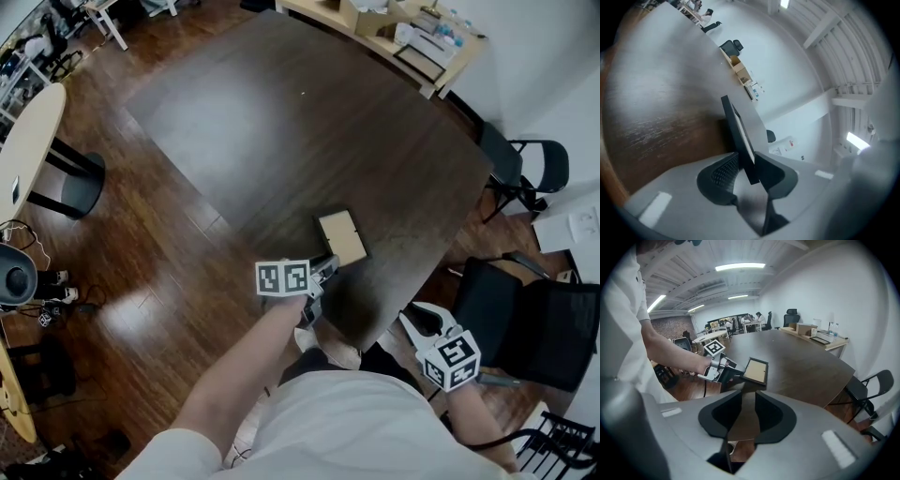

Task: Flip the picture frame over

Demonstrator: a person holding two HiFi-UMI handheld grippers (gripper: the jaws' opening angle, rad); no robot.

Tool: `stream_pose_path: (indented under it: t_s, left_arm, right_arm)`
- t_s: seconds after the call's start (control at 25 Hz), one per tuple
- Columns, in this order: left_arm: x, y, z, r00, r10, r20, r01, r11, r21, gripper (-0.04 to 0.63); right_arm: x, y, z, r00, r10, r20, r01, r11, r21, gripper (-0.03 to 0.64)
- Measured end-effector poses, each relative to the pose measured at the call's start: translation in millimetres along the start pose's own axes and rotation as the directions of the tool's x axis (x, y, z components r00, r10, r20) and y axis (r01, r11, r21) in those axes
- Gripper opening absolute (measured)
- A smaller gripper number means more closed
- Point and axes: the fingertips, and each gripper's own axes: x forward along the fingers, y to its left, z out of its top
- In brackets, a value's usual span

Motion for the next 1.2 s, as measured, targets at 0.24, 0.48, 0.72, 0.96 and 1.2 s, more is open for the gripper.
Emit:
stream_pose_path:
  t_s: [0.24, 0.48, 0.72, 0.96, 1.2]
  left_arm:
    - [-2, 16, -4, 0.974, 0.221, -0.050, -0.215, 0.971, 0.108, 0.120]
    - [-7, 24, 0, 0.910, 0.414, -0.010, -0.399, 0.884, 0.245, 0.114]
    - [-47, -36, -16, 0.923, 0.365, 0.124, -0.383, 0.829, 0.408, 0.114]
    - [-102, -118, -86, 0.931, 0.280, 0.235, -0.362, 0.788, 0.498, 0.112]
    - [-122, -210, -201, 0.930, 0.208, 0.302, -0.347, 0.768, 0.538, 0.110]
  right_arm:
    - [-4, 10, -7, 1.000, 0.002, 0.003, -0.002, 1.000, 0.002, 0.092]
    - [-14, 11, -26, 1.000, 0.018, -0.004, -0.018, 1.000, -0.015, 0.092]
    - [-29, 5, -31, 0.995, 0.075, 0.063, -0.071, 0.995, -0.068, 0.092]
    - [-73, 2, -59, 0.979, 0.147, 0.142, -0.123, 0.979, -0.163, 0.092]
    - [-131, 1, -103, 0.961, 0.216, 0.175, -0.171, 0.956, -0.238, 0.092]
